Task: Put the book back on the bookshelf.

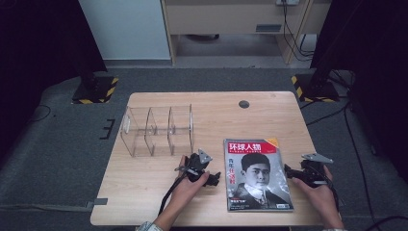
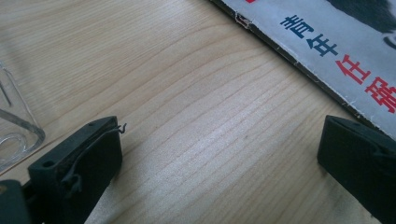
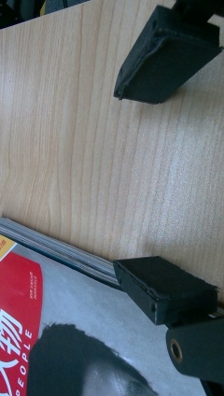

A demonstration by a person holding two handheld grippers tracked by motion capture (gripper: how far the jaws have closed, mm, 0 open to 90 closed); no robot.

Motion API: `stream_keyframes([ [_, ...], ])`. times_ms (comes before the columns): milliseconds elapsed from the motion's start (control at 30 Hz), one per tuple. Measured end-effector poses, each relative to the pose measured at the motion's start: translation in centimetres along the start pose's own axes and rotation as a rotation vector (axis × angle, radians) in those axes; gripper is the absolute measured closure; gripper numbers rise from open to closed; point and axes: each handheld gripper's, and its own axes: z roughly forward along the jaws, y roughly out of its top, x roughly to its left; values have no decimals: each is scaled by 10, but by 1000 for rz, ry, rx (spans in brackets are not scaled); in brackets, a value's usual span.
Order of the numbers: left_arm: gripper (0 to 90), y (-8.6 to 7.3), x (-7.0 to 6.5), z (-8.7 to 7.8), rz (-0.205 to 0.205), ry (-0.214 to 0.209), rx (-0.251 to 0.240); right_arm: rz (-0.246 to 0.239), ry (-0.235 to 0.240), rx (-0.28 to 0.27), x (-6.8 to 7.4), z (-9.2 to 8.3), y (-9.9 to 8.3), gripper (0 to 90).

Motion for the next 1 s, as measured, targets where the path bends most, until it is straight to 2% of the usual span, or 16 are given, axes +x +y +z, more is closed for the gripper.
stream_keyframes([
  [433, 1, 0, -2, -2, -1, -4, 0, -6, 10, 17, 1, -1, 0, 108],
  [633, 27, 1, -9, -5, -15, -41, -32, 14, 13, 11, -2, -8, 2, 93],
  [733, 32, 6, -13, -12, -30, -75, -78, 10, 30, -15, 0, -13, 5, 86],
  [800, 37, 7, -15, -14, -24, -87, -88, -12, 42, -13, 2, -14, 5, 78],
  [900, 52, 7, -18, -15, -16, -93, -88, -12, 61, -7, 6, -15, 5, 79],
  [1000, 64, 8, -22, -17, -5, -93, -90, -35, 101, -5, 15, -16, 7, 166],
])
